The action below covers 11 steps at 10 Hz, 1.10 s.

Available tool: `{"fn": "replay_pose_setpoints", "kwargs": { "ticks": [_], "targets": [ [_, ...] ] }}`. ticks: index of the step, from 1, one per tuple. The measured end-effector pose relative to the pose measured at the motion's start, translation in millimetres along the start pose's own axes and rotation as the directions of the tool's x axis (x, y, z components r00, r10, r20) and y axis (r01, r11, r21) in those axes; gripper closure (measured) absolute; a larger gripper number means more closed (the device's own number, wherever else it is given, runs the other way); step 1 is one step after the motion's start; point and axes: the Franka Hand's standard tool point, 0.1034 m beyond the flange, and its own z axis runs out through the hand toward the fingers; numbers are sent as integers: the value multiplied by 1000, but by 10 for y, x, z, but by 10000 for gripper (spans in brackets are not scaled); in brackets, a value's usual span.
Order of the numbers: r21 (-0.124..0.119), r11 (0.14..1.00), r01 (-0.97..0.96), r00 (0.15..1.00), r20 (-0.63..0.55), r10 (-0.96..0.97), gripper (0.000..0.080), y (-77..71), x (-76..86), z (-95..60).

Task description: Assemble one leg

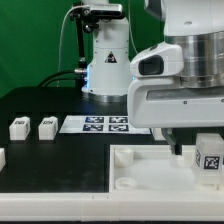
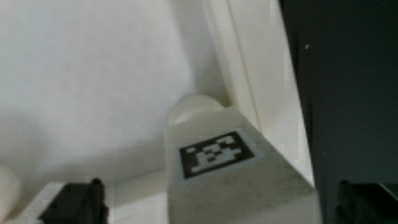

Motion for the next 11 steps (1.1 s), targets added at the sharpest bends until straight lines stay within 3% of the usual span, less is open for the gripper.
{"fn": "replay_pose_setpoints", "kwargs": {
  "ticks": [1, 3, 4, 5, 6, 7, 8, 10, 11],
  "targets": [
    [3, 1000, -16, 1000, 0, 16, 150, -7, -2, 1],
    [9, 993, -119, 993, 3, 119, 409, -19, -6, 3],
    [17, 969, -247, 969, 9, 247, 409, -38, -12, 4],
    [15, 941, -337, 941, 11, 337, 502, -30, -12, 6],
    [19, 900, -435, 900, 17, 435, 502, -38, -16, 7],
    [25, 829, -558, 830, 21, 558, 502, -36, -7, 4],
    [44, 693, -720, 694, 23, 720, 502, -17, 10, 1],
    [71, 318, -946, 321, 42, 946, 502, -61, -5, 38],
    [74, 259, -963, 264, 55, 963, 502, -74, -6, 39]
  ]
}}
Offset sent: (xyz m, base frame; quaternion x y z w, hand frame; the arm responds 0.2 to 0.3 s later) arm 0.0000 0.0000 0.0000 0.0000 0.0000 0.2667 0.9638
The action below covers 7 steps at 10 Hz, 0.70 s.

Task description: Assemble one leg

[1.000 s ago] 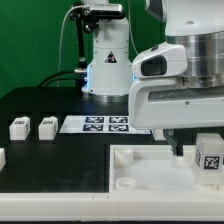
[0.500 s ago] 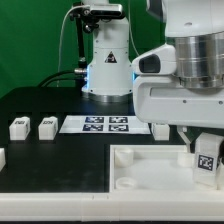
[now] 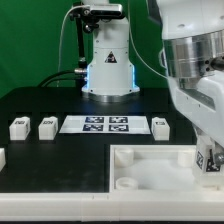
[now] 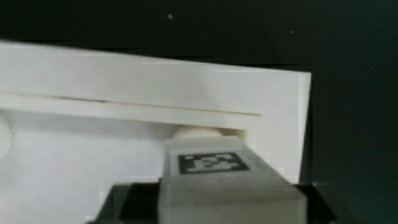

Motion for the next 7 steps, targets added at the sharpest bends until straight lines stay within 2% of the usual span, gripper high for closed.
{"fn": "replay_pose_setpoints", "kwargs": {
  "ticks": [1, 3, 4, 5, 6, 7],
  "targets": [
    [10, 993, -118, 993, 14, 118, 502, -11, 10, -1],
    [7, 997, -80, 997, 14, 80, 502, -3, 2, 3],
    [7, 1000, -20, 1000, 14, 20, 437, -2, 2, 8],
    [7, 994, 111, 994, 12, -111, 299, 4, 7, 17],
    [-28, 962, 271, 963, 13, -271, 299, 48, -4, 21],
    [-53, 893, 447, 895, 10, -447, 182, 57, -23, 10]
  ]
}}
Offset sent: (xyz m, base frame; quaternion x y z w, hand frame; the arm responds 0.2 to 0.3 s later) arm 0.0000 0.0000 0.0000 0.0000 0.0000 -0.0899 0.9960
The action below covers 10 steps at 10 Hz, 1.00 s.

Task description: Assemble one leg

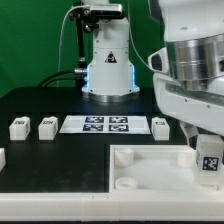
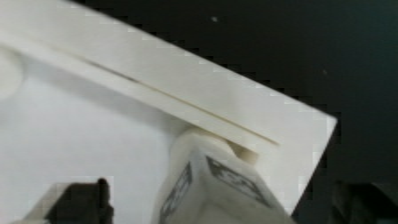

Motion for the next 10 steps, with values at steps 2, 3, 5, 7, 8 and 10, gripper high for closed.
{"fn": "replay_pose_setpoints", "kwargs": {
  "ticks": [2, 3, 5, 7, 8, 10],
  "targets": [
    [7, 990, 140, 990, -6, -140, 160, -6, 26, 4],
    [4, 962, 272, 962, -8, -272, 151, -3, 31, 6],
    [-60, 828, 558, 828, -29, -560, 151, 1, 20, 2],
    [-97, 659, 746, 660, -25, -751, 151, -13, 6, 1],
    [-93, 679, 728, 680, -26, -733, 151, -11, 6, 4],
    [-91, 706, 703, 706, -29, -707, 400, -12, 0, 7]
  ]
}}
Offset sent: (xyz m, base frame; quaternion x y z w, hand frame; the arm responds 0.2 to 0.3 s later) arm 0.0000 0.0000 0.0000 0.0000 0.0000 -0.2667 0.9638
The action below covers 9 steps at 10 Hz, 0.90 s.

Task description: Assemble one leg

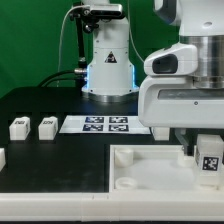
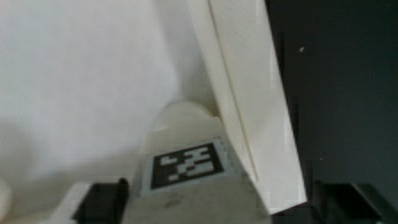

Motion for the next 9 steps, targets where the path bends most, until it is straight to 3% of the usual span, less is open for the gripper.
{"fn": "replay_pose_setpoints", "kwargs": {
  "ticks": [1, 2, 4, 6, 7, 9],
  "targets": [
    [1, 1000, -21, 1000, 1, 21, 400, 1, -3, 2],
    [-3, 993, -121, 993, 5, 121, 502, 29, -3, 9],
    [5, 953, -303, 953, 8, 303, 502, 30, 4, 5],
    [45, 790, -611, 792, 35, 610, 502, 54, 47, -16],
    [64, 631, -773, 634, 59, 771, 502, 73, 52, 8],
    [71, 414, -907, 419, 88, 904, 502, 45, 35, 33]
  ]
}}
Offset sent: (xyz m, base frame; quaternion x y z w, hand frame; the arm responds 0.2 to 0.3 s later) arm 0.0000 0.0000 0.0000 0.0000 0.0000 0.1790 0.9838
